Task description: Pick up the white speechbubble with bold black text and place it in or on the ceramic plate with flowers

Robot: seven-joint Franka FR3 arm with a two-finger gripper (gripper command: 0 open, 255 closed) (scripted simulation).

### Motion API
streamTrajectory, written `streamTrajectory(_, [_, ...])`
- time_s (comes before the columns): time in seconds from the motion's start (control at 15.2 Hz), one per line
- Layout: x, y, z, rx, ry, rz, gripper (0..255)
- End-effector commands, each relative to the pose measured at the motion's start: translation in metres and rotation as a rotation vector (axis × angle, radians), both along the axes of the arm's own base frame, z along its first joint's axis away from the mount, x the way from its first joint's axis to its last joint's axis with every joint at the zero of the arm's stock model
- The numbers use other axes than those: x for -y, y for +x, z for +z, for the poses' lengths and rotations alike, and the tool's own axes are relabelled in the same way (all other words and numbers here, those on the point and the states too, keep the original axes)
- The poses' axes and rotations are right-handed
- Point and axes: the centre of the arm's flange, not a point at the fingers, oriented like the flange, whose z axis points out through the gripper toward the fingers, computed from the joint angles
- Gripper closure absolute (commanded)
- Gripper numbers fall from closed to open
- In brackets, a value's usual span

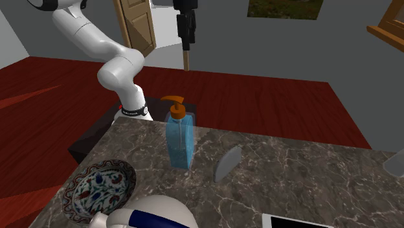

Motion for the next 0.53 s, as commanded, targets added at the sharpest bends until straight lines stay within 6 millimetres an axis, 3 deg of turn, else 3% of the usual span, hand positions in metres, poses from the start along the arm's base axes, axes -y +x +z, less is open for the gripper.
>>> streamTrajectory(0.0, [0.000, 0.000, 0.000, 0.000, 0.000, 0.000, 0])
streamTrajectory(0.46, [0.106, 0.005, -0.020, 0.072, 0.086, 0.210, 0])
